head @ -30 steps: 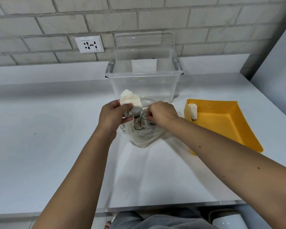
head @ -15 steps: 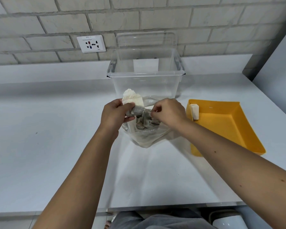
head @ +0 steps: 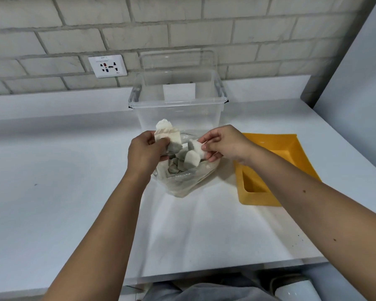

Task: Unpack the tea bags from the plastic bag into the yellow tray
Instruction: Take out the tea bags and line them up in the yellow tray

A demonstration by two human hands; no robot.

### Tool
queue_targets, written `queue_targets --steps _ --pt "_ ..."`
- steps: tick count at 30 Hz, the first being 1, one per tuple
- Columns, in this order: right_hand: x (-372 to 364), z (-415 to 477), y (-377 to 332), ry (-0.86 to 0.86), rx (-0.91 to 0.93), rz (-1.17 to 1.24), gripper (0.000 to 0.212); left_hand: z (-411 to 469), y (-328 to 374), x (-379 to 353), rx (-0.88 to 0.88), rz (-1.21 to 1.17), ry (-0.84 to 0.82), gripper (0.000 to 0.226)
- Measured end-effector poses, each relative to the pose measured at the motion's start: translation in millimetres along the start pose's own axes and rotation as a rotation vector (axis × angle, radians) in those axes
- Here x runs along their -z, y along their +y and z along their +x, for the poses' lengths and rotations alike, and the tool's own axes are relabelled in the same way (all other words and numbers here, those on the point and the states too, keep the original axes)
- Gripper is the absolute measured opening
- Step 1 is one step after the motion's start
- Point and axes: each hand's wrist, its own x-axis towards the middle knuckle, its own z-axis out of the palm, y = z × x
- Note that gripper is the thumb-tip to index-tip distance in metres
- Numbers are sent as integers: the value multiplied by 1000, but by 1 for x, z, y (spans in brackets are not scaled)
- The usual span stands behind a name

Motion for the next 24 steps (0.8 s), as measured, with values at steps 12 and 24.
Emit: queue_targets --steps 12,24 --pt "29 -32 -45 -155 326 -445 15 -18 11 -26 165 -60 -364 18" --pt "69 -44 -12 201 188 -170 27 -28 17 -96 179 -184 -437 20"
